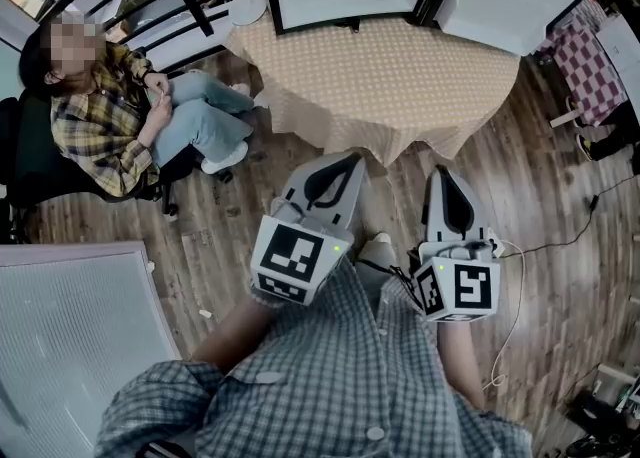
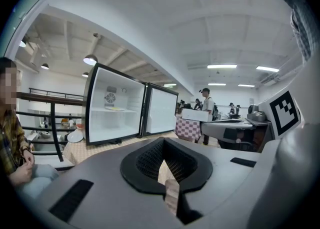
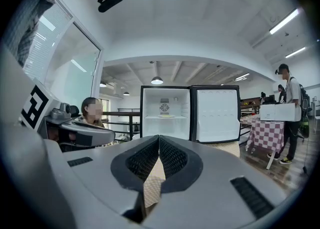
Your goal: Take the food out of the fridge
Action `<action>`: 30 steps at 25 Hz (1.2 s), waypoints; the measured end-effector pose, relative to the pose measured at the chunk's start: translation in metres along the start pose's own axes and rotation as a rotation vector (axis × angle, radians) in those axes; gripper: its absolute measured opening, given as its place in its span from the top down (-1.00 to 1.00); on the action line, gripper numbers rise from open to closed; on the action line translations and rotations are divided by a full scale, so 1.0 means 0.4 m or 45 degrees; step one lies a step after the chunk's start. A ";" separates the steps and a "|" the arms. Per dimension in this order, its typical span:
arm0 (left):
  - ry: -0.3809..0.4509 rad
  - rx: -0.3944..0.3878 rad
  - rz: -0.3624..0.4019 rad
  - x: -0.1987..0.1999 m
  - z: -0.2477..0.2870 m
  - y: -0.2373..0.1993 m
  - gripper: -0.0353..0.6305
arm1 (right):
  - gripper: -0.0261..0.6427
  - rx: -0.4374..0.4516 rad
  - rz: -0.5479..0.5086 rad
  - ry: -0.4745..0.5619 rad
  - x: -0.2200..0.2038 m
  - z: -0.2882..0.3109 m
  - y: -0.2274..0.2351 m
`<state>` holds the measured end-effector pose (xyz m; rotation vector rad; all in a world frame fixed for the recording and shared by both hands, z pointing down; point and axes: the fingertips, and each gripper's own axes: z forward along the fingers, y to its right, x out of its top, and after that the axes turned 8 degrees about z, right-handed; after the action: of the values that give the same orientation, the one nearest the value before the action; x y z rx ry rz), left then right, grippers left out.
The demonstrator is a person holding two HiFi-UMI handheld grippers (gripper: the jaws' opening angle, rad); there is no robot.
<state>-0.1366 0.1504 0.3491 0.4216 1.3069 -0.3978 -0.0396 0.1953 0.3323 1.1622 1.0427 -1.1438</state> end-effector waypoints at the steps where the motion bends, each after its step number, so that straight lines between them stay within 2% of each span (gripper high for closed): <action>1: 0.006 -0.001 0.001 0.002 0.000 -0.001 0.88 | 0.89 -0.003 -0.009 0.001 0.004 -0.001 0.000; 8: 0.011 0.034 0.002 0.002 0.014 -0.014 0.88 | 0.89 0.029 -0.058 0.018 0.019 0.015 0.010; 13: -0.005 0.089 0.005 0.001 0.062 -0.033 0.88 | 0.89 0.092 -0.092 0.035 0.021 0.067 0.032; 20: -0.028 0.182 0.028 0.032 0.170 -0.063 0.88 | 0.89 0.196 -0.107 0.023 0.036 0.180 0.108; 30: -0.050 0.335 -0.027 0.109 0.351 -0.109 0.88 | 0.89 0.369 -0.108 0.003 0.110 0.344 0.245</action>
<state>-0.0320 0.0396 0.3324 0.6176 1.2255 -0.5963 0.0662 0.0574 0.3179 1.3547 0.9565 -1.3946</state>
